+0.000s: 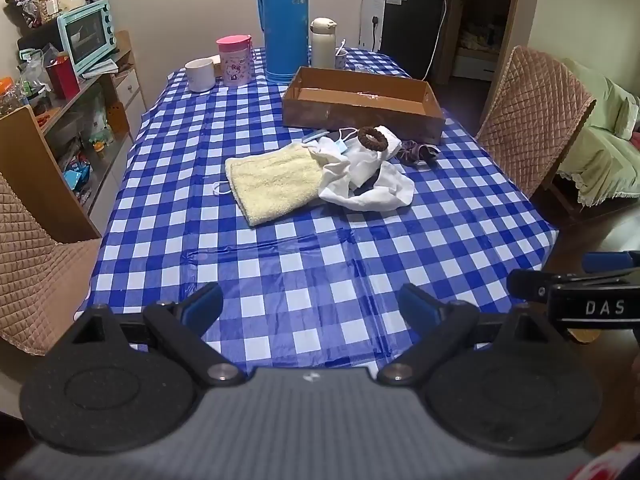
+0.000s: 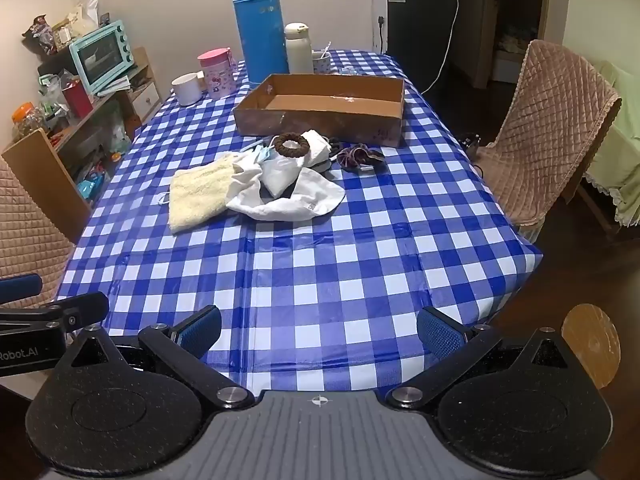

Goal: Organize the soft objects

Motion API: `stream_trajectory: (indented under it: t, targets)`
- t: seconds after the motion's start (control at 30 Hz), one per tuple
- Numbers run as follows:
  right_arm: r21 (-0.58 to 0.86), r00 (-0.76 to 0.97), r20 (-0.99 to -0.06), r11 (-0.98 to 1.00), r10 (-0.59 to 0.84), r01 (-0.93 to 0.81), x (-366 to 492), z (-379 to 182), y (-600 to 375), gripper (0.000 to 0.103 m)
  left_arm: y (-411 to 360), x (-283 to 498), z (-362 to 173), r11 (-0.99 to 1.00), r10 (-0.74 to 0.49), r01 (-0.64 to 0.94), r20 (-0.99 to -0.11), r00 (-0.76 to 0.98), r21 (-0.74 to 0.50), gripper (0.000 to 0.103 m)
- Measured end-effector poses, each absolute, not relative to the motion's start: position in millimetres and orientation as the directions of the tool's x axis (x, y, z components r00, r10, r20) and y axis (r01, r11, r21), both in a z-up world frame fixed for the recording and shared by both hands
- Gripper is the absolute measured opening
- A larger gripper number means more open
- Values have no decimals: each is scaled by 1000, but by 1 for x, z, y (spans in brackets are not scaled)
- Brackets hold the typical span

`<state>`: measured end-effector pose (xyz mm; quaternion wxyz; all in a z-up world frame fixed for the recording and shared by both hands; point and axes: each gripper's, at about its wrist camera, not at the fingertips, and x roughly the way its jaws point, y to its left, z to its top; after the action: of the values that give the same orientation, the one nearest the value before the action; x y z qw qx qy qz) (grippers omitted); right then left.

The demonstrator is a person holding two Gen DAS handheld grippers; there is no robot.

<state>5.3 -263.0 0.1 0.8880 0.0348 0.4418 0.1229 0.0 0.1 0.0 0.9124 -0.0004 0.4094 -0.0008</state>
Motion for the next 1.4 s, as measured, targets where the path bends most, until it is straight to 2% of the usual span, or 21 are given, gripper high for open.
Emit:
stream_trajectory:
  t: [1.4]
  targets:
    - [163, 586, -773, 969, 244, -188, 9, 1, -262, 103, -7, 1, -5, 1000, -6, 1, -753, 658, -8, 94]
